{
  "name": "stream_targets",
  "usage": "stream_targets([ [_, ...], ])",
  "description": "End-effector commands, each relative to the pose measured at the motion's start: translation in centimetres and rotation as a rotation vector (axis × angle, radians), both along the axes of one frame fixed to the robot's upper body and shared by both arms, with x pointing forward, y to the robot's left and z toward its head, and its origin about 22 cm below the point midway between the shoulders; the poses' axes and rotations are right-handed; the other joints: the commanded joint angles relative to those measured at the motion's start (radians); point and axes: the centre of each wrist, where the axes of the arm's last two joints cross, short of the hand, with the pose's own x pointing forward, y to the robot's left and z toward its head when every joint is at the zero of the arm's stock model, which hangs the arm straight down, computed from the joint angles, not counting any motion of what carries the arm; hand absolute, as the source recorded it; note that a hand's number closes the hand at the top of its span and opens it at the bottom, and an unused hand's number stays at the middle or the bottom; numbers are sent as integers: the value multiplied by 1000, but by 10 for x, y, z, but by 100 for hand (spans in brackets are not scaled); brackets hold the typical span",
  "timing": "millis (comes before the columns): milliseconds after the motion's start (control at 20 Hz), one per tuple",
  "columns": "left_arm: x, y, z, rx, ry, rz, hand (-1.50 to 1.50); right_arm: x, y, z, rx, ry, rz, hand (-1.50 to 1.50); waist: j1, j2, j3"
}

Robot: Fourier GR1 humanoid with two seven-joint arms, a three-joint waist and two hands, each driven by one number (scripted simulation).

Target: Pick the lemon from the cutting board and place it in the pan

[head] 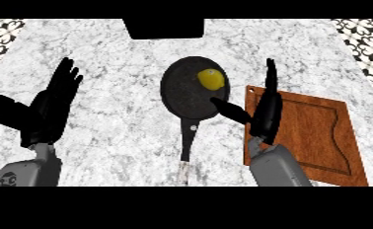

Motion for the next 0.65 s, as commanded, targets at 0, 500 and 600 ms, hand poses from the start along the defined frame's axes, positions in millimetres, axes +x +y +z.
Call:
stream_targets([
  [0, 12, -6, -6, -2, -3, 11, 0, -58, -14, 11, 105, -85, 78, -150, -15, 3, 0],
  [500, 8, 3, -7, 4, -10, -20, 0, -149, -74, -6, 62, -89, 72, -150, 21, 9, -1],
  [600, 18, -1, 2, -14, -6, -22, 0, -155, -82, -1, 50, -75, 61, -150, 22, 9, -1],
])
